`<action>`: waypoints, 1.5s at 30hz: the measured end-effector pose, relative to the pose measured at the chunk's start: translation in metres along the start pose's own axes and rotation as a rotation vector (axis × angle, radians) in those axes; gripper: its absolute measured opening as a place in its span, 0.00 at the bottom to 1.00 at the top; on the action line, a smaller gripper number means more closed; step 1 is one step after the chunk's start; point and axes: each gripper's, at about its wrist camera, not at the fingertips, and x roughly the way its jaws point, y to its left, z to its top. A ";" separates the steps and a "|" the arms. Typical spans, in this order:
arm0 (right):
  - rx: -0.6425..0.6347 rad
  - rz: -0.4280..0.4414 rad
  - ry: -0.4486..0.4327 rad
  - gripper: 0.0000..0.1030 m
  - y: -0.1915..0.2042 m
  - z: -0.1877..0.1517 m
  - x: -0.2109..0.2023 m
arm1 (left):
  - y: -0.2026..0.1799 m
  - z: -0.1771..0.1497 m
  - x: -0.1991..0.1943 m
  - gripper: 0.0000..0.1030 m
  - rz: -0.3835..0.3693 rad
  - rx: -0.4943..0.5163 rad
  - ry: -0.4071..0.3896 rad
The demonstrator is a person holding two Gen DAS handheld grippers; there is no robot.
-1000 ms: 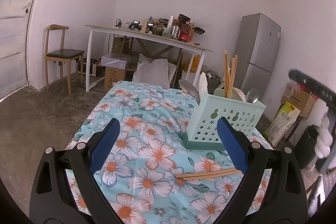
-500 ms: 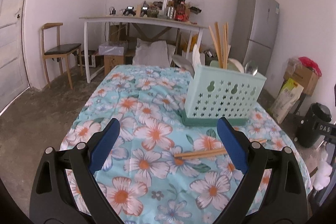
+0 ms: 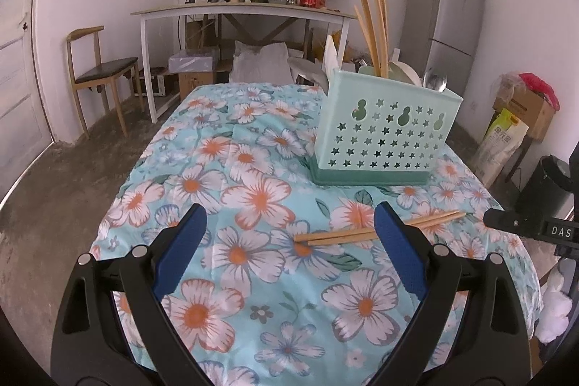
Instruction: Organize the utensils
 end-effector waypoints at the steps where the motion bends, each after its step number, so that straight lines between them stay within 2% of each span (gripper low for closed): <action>1: 0.015 0.011 0.009 0.34 -0.002 0.000 0.002 | -0.001 -0.001 0.001 0.87 0.000 0.000 0.005; 5: 0.114 0.059 0.060 0.34 -0.013 -0.001 0.016 | -0.006 -0.002 0.005 0.87 -0.002 0.009 0.018; 12: 0.313 0.083 0.153 0.34 -0.042 -0.009 0.058 | -0.005 -0.004 0.009 0.87 0.001 0.007 0.035; 21: 0.473 0.182 0.126 0.34 -0.054 0.002 0.082 | 0.000 -0.003 0.013 0.87 -0.001 -0.011 0.047; 29: 0.563 0.218 0.118 0.33 -0.053 0.009 0.096 | 0.002 -0.005 0.015 0.87 -0.007 -0.019 0.054; 32: 0.602 0.222 0.116 0.27 -0.055 0.010 0.102 | 0.003 -0.005 0.015 0.87 -0.008 -0.023 0.054; 36: 0.646 0.218 0.112 0.15 -0.058 0.009 0.107 | 0.005 -0.005 0.015 0.87 -0.008 -0.025 0.053; 45: 0.696 0.295 0.124 0.13 -0.071 0.005 0.104 | 0.006 -0.004 0.014 0.87 -0.008 -0.029 0.052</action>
